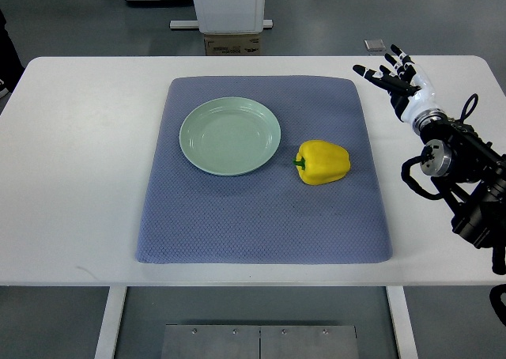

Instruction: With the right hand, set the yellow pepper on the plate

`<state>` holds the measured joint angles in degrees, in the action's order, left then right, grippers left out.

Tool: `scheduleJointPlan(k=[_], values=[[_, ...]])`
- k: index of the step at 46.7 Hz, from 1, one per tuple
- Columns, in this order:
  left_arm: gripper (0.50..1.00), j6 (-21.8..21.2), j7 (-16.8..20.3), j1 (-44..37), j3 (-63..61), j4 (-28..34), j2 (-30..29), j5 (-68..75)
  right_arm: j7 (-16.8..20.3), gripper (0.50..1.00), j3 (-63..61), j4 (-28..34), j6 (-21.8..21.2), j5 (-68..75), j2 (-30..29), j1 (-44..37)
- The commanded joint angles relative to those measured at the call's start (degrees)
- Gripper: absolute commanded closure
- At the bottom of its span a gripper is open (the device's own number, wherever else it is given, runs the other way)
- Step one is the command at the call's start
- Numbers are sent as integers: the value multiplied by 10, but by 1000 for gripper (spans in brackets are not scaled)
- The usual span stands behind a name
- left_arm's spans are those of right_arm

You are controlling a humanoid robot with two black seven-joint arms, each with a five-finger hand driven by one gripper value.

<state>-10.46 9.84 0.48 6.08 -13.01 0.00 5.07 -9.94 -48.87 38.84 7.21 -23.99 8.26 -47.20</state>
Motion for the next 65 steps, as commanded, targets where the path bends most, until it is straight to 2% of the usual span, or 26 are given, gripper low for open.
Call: scheduleJointPlan(k=[1, 54, 65], values=[[500, 0, -1, 0, 0, 0, 0, -1, 0, 500, 0, 0, 0, 0, 0, 0], [500, 0, 0, 0, 0, 0, 0, -1, -9, 500, 0, 2, -3, 1, 11, -6], [500, 0, 0, 0, 0, 0, 0, -1, -10, 500, 1, 1, -18, 1, 14, -3]])
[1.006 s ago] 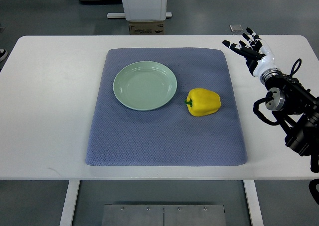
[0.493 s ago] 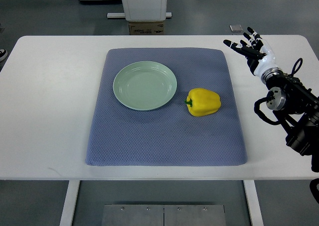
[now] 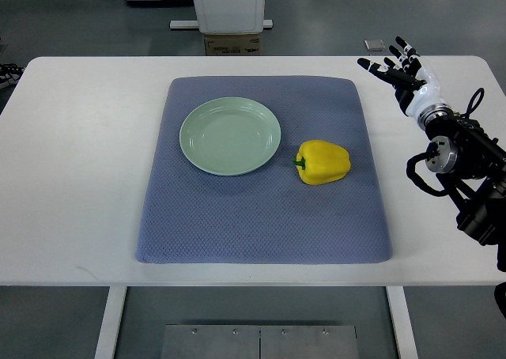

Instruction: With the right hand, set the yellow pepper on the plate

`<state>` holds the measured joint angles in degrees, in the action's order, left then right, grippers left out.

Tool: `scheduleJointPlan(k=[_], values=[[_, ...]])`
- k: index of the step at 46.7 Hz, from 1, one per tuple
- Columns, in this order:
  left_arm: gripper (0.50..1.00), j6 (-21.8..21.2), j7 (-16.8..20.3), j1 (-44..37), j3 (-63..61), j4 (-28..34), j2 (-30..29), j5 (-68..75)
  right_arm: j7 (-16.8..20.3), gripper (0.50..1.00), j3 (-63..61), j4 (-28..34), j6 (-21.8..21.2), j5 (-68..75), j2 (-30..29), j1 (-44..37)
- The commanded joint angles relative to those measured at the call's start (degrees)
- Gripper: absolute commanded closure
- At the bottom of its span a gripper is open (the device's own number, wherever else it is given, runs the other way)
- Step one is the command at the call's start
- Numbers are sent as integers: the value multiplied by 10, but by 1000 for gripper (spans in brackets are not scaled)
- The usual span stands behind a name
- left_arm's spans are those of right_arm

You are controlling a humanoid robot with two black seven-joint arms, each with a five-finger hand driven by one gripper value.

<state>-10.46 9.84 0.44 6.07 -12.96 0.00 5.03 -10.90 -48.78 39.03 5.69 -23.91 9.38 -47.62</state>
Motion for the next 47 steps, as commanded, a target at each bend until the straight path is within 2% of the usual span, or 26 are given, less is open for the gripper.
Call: scheduleJointPlan(k=[1, 25, 38, 47], values=[[500, 0, 0, 0, 0, -1, 0, 0, 0, 500, 0, -1, -3, 0, 4, 2], [500, 0, 0, 0, 0, 0, 0, 1, -1, 500, 4, 1, -5, -1, 6, -2], [500, 0, 0, 0, 0, 0, 0, 1, -13, 500, 16, 2, -37, -3, 9, -5], [500, 0, 0, 0, 0, -1, 0, 0, -49, 500, 68, 4, -72, -4, 41, -19]])
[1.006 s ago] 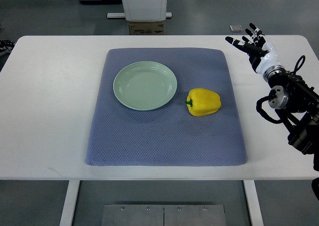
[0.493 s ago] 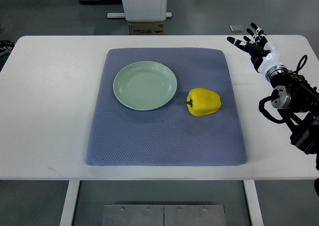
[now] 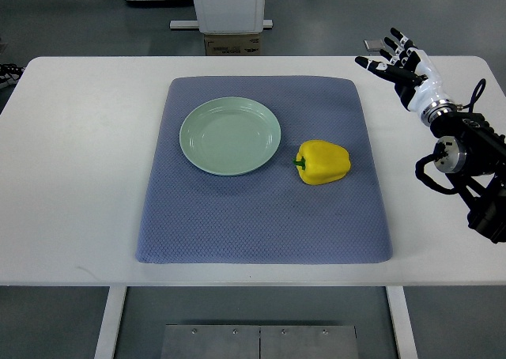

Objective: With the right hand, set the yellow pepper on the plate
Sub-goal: 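Reach the open right hand over the yellow pepper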

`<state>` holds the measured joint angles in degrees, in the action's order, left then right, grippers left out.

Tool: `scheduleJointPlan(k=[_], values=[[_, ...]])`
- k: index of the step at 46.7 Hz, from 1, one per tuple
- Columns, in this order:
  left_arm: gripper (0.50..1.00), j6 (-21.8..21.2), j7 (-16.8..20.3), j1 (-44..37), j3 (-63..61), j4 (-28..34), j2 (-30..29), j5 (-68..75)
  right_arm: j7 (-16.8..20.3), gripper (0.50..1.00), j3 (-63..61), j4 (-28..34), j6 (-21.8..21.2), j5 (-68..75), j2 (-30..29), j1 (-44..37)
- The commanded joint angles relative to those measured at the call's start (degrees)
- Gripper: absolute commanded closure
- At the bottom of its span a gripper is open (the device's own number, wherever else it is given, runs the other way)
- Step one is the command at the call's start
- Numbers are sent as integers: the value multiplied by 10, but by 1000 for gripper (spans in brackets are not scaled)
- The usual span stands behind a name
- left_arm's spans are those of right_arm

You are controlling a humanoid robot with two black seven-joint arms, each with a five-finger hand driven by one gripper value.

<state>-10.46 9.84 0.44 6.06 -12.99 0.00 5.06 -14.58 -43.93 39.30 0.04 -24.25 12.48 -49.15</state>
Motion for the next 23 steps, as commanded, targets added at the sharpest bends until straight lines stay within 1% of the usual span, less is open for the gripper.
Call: scheduleJointPlan(k=[1, 11, 15, 18, 23], values=[[500, 0, 0, 0, 0, 0, 0, -1, -17, 500, 25, 0, -20, 0, 13, -3], [500, 0, 0, 0, 0, 0, 0, 0, -56, 500, 84, 17, -75, -4, 56, -18], [500, 0, 0, 0, 0, 1, 0, 0, -80, 500, 116, 29, -98, -15, 77, -28], [500, 0, 0, 0, 0, 0, 0, 0, -98, 500, 146, 41, -106, -42, 92, -36], [500, 0, 0, 0, 0, 1, 0, -1, -134, 500, 190, 67, -106, -93, 112, -46]])
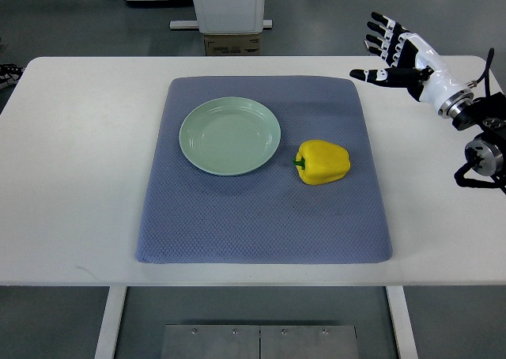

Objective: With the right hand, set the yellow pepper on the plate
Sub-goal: 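Reach the open right hand over the yellow pepper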

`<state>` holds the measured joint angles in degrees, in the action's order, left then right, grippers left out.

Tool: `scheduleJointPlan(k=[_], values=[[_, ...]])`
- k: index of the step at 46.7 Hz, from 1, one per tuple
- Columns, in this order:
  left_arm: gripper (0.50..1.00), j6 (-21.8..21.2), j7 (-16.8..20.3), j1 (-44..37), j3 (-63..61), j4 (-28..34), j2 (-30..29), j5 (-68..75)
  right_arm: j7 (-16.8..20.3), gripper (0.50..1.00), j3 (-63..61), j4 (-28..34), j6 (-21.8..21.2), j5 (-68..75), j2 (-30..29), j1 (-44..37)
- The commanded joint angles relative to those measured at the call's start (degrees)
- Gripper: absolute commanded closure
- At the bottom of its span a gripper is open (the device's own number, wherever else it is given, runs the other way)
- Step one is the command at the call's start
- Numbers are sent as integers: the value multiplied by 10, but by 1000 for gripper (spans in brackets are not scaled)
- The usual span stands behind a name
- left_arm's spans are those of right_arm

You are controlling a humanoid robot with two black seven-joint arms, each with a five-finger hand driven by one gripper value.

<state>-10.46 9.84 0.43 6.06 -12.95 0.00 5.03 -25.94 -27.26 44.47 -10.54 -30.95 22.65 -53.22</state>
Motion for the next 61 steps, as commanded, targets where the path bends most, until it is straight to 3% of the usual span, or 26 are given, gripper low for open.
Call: scheduleJointPlan(k=[1, 22, 61], values=[[500, 0, 0, 0, 0, 0, 0, 0, -24, 500, 29, 19, 0, -36, 13, -7], [500, 0, 0, 0, 0, -1, 0, 0, -90, 500, 142, 63, 3, -160, 22, -43], [500, 0, 0, 0, 0, -1, 0, 0, -91, 505, 302, 63, 53, -232, 17, -101]])
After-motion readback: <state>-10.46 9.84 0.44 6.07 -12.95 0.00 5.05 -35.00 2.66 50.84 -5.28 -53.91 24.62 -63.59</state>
